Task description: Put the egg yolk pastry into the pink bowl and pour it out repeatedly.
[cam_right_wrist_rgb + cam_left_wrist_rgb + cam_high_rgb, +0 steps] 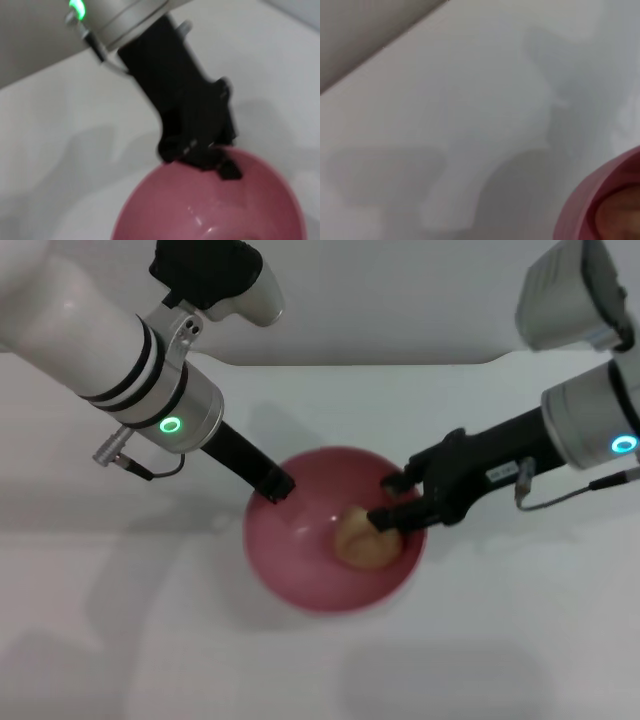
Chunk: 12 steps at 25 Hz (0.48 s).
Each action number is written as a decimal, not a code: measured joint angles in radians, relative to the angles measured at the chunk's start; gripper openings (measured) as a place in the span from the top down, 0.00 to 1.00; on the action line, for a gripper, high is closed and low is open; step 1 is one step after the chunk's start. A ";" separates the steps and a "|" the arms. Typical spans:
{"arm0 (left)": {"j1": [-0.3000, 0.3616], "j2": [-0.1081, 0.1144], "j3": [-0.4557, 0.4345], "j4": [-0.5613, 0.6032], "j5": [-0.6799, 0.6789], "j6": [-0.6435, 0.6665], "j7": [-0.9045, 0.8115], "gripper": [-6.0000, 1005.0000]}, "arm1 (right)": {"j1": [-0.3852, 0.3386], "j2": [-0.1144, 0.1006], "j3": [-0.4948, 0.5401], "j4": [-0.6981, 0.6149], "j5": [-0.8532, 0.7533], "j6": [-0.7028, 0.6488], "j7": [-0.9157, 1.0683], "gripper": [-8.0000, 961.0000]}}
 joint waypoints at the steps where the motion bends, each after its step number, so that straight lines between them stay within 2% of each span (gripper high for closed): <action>1: 0.006 0.001 -0.002 0.001 0.000 -0.016 0.000 1.00 | -0.006 0.000 0.021 -0.009 0.000 0.000 0.013 0.57; 4: 0.031 0.007 -0.019 0.003 0.010 -0.073 0.001 1.00 | -0.028 0.000 0.109 -0.028 0.002 -0.004 0.034 0.48; 7: 0.039 0.009 -0.045 0.000 0.011 -0.090 0.010 1.00 | -0.050 0.000 0.175 -0.035 0.029 -0.013 0.032 0.48; 12: 0.039 0.007 -0.039 -0.003 0.044 -0.099 0.006 1.00 | -0.072 0.000 0.235 -0.050 0.081 -0.028 0.013 0.48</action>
